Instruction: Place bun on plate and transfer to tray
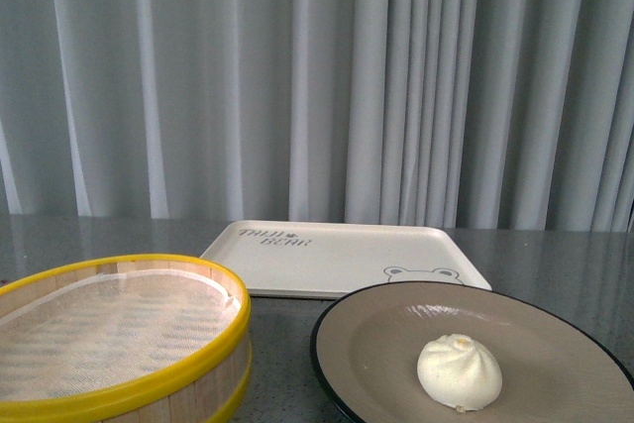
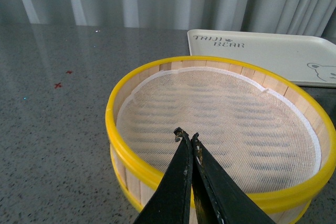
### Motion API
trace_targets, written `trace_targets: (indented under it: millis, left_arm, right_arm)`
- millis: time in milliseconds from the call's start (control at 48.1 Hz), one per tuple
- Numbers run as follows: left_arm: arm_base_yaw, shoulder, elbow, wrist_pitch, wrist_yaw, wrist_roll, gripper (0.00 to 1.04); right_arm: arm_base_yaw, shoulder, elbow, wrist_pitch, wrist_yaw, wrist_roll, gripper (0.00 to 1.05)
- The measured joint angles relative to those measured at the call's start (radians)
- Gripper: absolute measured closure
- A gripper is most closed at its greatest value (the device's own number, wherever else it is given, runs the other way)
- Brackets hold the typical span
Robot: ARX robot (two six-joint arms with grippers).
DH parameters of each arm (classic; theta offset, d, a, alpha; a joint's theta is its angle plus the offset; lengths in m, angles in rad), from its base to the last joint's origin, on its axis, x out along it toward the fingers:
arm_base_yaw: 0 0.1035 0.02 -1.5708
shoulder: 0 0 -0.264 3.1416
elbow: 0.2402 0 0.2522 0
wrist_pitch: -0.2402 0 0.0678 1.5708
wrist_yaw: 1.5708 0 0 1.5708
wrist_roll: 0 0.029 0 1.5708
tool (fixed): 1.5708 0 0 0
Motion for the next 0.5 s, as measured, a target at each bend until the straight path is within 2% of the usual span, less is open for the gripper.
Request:
trace_targets:
  millis: [312, 374, 499]
  left_arm:
    - [0.08, -0.229, -0.113, -0.119, 0.072, 0.0, 1.01]
    - [0.142, -0.282, -0.129, -0.158, 0.151, 0.0, 1.01]
    - [0.172, -0.328, -0.168, -0.149, 0.159, 0.001, 1.01]
  right_arm:
    - [0.0, 0.0, 0.0, 0.0, 0.0, 0.0, 0.09]
    - [0.0, 0.0, 0.0, 0.0, 0.0, 0.0, 0.09]
    - [0.0, 0.0, 0.0, 0.0, 0.0, 0.0, 0.09]
